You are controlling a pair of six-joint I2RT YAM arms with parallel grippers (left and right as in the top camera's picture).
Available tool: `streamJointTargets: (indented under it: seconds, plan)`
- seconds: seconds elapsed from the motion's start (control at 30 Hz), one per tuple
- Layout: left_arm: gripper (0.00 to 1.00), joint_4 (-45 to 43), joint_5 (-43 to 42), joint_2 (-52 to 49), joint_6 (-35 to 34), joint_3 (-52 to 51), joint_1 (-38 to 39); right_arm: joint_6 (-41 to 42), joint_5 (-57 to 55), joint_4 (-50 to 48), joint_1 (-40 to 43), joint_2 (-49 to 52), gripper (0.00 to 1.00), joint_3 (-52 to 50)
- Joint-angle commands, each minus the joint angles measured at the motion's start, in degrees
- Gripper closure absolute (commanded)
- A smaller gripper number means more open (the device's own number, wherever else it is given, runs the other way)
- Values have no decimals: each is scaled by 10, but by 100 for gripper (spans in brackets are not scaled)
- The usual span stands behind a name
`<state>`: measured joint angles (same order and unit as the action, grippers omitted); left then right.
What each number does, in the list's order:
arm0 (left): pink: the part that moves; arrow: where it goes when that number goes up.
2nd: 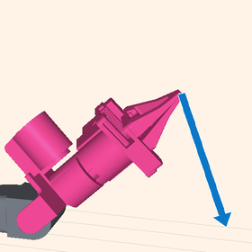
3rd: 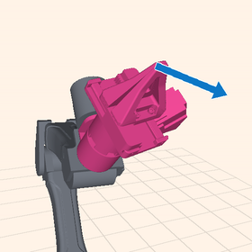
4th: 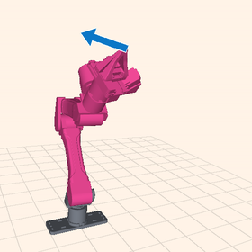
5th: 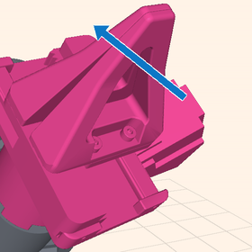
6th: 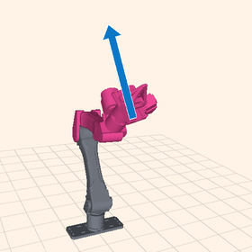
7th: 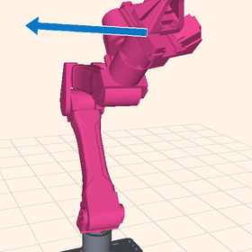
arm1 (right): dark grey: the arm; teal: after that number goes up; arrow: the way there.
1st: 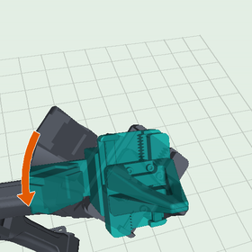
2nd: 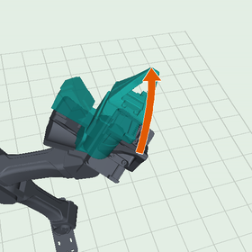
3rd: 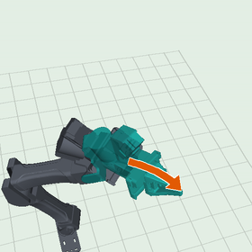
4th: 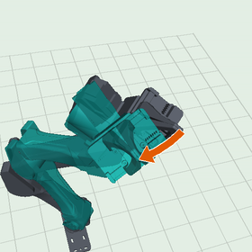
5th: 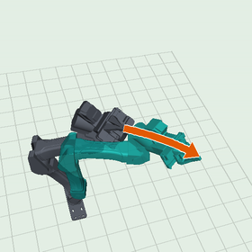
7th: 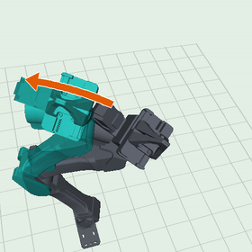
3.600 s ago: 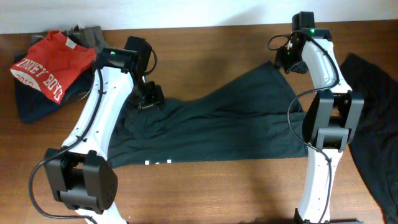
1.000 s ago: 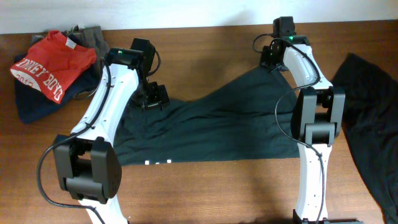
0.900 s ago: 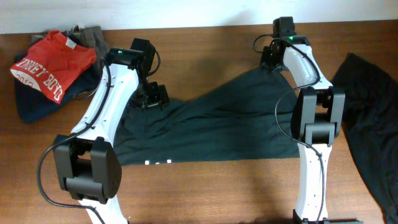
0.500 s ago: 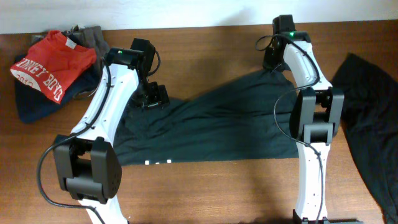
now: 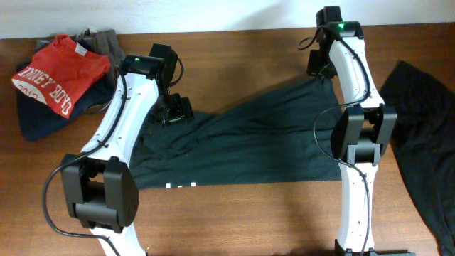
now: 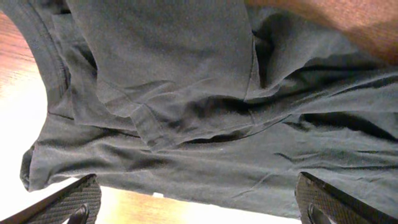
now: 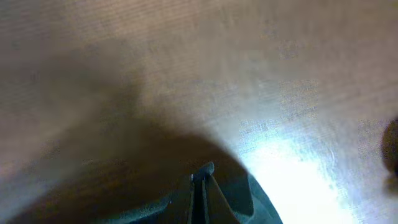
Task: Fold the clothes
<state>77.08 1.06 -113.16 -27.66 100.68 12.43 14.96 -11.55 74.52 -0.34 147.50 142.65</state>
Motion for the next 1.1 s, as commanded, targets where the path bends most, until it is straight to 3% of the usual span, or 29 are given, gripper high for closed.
streamJointTargets:
  seconds: [0.0, 0.73, 1.07]
  plan:
    - [1, -3, 9, -4, 1, -2, -2, 4, -14, 29, -4, 3, 96, 28]
    - [1, -3, 9, -4, 2, -2, -2, 21, -12, 217, -3, -29, 96, 47]
    - [1, -1, 31, -4, 1, -2, -2, 21, -33, 228, -4, -36, 96, 47]
